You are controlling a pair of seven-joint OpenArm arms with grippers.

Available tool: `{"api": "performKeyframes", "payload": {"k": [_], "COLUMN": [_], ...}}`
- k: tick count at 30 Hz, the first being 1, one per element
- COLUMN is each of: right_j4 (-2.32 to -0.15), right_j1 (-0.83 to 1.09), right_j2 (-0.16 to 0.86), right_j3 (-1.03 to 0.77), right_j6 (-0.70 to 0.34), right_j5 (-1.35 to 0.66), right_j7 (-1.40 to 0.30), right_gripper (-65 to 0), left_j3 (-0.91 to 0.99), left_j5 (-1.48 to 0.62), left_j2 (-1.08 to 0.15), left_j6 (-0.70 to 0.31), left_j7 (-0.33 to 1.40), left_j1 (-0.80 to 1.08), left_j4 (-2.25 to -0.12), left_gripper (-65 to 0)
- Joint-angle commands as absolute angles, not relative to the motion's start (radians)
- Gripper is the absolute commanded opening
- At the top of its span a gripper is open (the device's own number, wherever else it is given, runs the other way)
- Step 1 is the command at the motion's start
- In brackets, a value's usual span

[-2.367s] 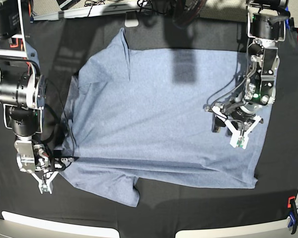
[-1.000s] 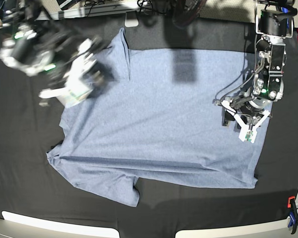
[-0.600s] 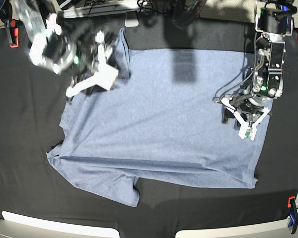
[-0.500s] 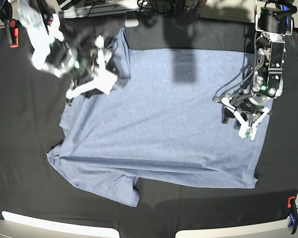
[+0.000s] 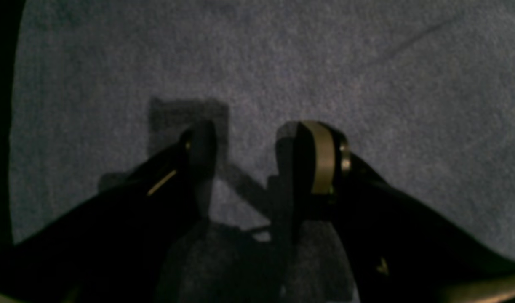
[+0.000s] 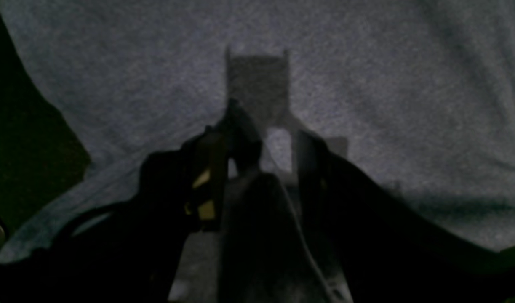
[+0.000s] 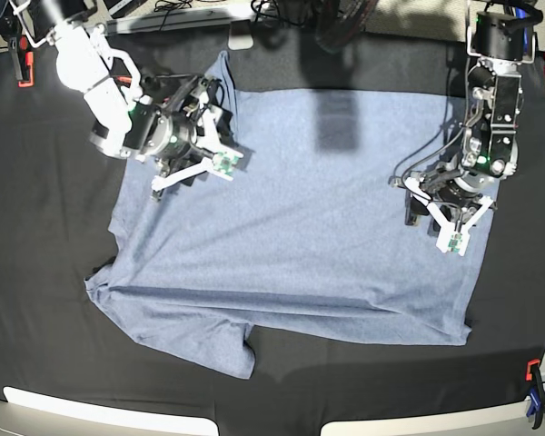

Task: Layout the t-shirt on the table in an organized manner, then fold the t-shirt properly
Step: 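Move the right gripper onto the shirt shoulder and grasp the fabric, then grasp the shirt corners with both grippers and pull them apart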

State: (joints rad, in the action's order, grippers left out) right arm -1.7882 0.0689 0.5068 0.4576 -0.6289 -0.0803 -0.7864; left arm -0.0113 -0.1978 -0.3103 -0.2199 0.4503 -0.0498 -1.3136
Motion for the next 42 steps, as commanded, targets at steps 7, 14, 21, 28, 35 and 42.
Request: {"api": "performKeyframes", "payload": {"k": [7, 14, 21, 28, 35, 42], "right_j4": [-1.711, -1.715, -1.837, -2.009, -2.12, -2.139], "right_j1": [0.047, 0.047, 0.054, 0.178, 0.328, 0.381], "right_j2": [0.512, 0.513, 0.516, 0.593, 0.609, 0.609], "right_j3": [0.452, 0.452, 0.451, 0.403, 0.208, 0.12], "right_j6": [-0.628, -0.628, -0.628, -0.632, -0.632, -0.632], "right_j5": [-0.089, -0.084, -0.078, -0.077, -0.088, -0.089], "right_j7": [-0.748, -0.776, -0.797, -0.831, -0.805, -0.767], "right_gripper": [-39.0, -63.7, -64.9, -65.0, -65.0, -65.0], "left_j3": [-0.006, -0.006, -0.006, -0.006, 0.059, 0.306], "left_j5": [-0.199, -0.199, -0.198, -0.185, -0.22, -0.271], "left_j2": [-0.319, -0.319, -0.319, -0.319, -0.319, -0.303], "left_j6": [-0.221, -0.22, -0.22, -0.22, -0.221, -0.221], "left_j7": [0.445, 0.445, 0.445, 0.466, 0.501, 0.501], "left_j1": [-0.064, -0.064, -0.064, -0.063, 0.044, 0.275], "left_j4": [-1.331, -1.331, -1.331, -1.331, -1.446, -1.687], "left_gripper": [-37.1, -37.1, -37.1, -37.1, -37.1, -37.1]}}
